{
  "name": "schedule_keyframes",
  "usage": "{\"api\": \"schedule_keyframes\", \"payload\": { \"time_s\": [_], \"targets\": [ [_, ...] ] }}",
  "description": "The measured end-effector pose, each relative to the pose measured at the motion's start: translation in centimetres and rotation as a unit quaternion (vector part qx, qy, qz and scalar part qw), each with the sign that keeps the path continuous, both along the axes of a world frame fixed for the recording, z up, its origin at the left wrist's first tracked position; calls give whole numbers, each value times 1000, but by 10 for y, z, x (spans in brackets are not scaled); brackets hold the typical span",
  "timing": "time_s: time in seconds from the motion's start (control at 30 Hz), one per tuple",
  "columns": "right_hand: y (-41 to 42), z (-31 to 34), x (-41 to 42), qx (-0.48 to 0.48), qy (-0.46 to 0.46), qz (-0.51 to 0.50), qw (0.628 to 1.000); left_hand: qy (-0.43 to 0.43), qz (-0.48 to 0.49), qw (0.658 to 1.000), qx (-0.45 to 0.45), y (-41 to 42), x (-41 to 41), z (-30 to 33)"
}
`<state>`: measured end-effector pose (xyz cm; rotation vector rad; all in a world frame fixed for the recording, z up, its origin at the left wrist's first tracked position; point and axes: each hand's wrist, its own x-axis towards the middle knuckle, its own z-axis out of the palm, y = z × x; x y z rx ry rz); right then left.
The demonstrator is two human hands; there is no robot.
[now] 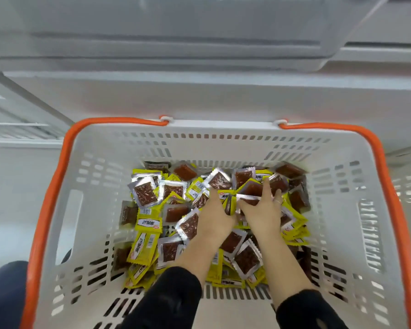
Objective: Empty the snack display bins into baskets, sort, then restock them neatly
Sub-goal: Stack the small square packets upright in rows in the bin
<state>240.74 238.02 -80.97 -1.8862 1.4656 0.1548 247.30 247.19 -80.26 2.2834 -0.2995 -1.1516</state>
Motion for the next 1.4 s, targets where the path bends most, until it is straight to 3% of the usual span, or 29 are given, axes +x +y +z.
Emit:
{"api": "schedule_keyframes", "payload": {
  "time_s": [0.2,0.47,0.6,0.73,0.9,0.97,1.1,1.23,1.4],
  "targets": [
    [-3,2,0,-16,61,89,994,14,85,996,-23,22,-2,-5],
    [19,30,-9,134,-78,39,987,135,210,967,-58,42,-9,36],
    [31,66,-14,143,-156,2,977,239,291,921,-98,48,-10,75],
    [46,104,-15,158,-271,-38,949,318,340,863,-197,68,-19,112],
    [66,135,-27,193,-297,-95,930,313,418,815,-252,93,-37,145],
    [73,142,-37,228,-310,-133,914,315,464,780,-277,102,-39,148],
    [79,153,-51,236,-319,-110,911,318,509,732,-323,113,-41,150],
    [86,165,-55,224,-324,-32,919,350,449,736,-365,118,-46,165],
    [92,172,-58,233,-287,34,928,278,370,822,-331,118,-48,170]
  ]
}}
